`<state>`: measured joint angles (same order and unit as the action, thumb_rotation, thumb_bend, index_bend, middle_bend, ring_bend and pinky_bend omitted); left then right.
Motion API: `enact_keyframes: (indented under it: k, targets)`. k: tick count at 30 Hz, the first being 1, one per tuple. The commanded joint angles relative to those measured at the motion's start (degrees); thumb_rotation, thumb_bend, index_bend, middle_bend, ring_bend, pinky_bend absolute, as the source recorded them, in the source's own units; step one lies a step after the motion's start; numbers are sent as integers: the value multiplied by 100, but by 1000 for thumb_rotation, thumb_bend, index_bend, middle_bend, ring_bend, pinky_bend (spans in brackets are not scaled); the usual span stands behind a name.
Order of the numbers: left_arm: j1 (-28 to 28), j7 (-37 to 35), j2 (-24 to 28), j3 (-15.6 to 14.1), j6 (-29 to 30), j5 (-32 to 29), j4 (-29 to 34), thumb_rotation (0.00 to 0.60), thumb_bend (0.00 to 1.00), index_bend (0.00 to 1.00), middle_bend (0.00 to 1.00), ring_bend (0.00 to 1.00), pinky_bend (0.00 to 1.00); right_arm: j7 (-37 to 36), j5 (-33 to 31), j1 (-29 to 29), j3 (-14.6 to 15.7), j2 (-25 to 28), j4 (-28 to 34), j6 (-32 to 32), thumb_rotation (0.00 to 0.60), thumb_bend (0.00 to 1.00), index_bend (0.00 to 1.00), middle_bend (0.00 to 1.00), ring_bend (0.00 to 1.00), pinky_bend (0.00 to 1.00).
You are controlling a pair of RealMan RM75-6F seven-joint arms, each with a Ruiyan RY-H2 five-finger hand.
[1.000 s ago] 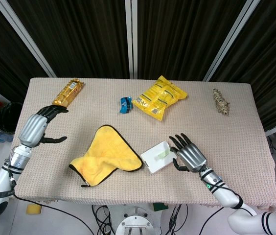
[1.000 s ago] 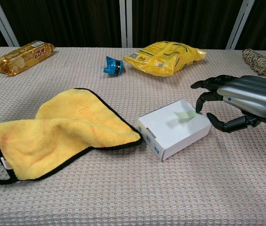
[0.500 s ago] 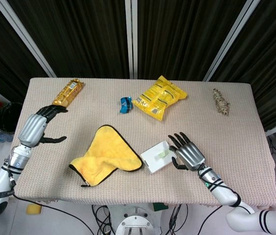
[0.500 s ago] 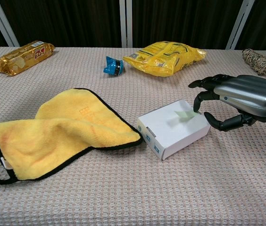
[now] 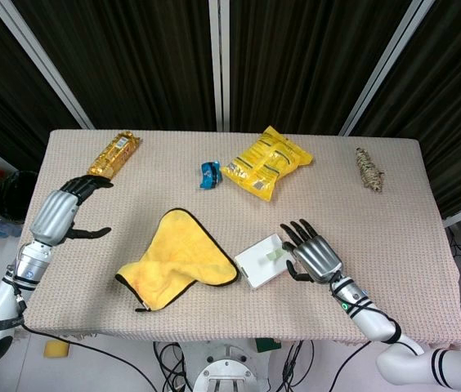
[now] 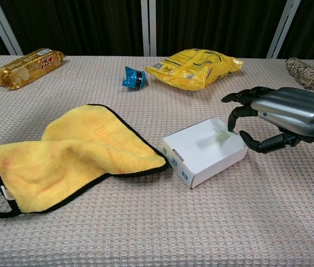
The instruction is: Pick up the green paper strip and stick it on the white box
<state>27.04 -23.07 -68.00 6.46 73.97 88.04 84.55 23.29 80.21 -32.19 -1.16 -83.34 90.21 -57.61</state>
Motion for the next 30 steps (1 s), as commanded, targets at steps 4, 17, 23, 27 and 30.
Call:
enact_keyframes:
  k: [4,17,23,27,30]
  targets:
    - [-2,9,8,5,12,5,15,600,41,254,227,179,208,-131,175,20,45,49,52,-91,272,619,302,0,0,0]
    - [6,29,8,5,5,11,36,600,41,254,227,179,208,-121,244,21,127,60,116,-27,271,620,298,0,0,0]
    - [4,23,15,6,6,8,34,600,41,254,227,179,208,-58,176,0,121,23,90,44,272,620,299,0,0,0]
    - [-1,20,25,7,16,12,38,600,41,254,227,179,208,-36,157,7,125,24,101,44,274,620,299,0,0,0]
    - [-3,22,27,4,19,15,43,600,40,254,227,179,208,-54,183,17,126,31,119,10,273,620,299,0,0,0]
